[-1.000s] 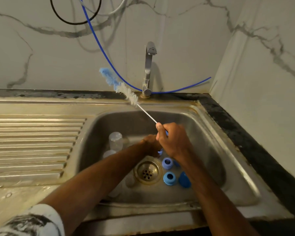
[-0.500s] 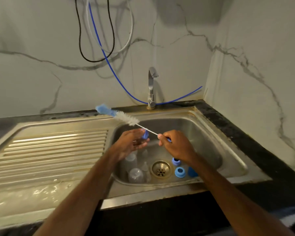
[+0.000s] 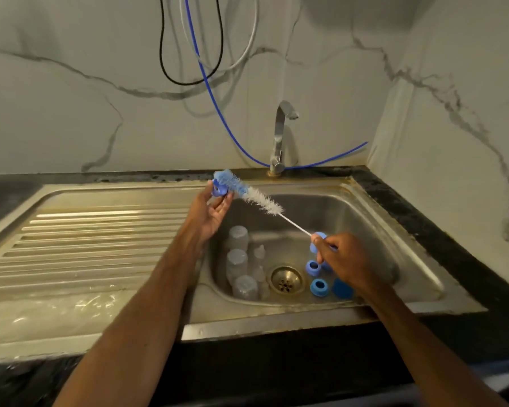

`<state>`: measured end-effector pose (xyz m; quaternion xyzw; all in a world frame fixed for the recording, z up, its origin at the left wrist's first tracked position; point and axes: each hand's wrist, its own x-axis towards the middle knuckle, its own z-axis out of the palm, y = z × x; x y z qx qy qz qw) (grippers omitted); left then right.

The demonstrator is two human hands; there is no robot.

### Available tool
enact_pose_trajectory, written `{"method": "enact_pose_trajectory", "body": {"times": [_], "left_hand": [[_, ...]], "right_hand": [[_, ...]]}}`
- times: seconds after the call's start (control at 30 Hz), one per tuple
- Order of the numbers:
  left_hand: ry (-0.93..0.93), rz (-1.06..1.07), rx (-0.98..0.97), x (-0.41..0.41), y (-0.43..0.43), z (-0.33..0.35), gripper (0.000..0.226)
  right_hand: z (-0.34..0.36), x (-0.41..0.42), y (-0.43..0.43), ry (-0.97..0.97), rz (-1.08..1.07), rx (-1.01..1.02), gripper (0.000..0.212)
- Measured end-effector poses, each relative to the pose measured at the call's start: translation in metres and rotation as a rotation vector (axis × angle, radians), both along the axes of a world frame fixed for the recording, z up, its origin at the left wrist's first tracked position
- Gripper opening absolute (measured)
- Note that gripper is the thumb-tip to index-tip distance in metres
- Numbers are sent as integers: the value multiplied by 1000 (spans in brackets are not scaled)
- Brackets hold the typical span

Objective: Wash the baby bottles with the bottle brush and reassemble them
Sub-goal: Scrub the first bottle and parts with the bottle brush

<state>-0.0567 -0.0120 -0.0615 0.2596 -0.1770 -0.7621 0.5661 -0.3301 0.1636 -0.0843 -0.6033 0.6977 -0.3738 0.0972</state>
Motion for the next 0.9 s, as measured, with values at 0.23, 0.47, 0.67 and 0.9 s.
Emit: {"method": "enact_pose_trajectory", "body": {"times": [0.23, 0.47, 0.67, 0.9], "left_hand": [[-108, 90, -103, 13, -3, 0, 49], [-430, 7, -269, 4, 7, -3, 40], [-409, 6, -304, -2, 10, 0, 42], [-323, 179, -217, 6, -1, -2, 29]], "right_hand": [[-8, -5, 0, 83, 10, -16, 69], [-6, -2, 5, 84, 44, -35, 62], [1, 14, 6, -316, 306, 329, 63], [5, 7, 11, -328, 270, 63, 25]]}}
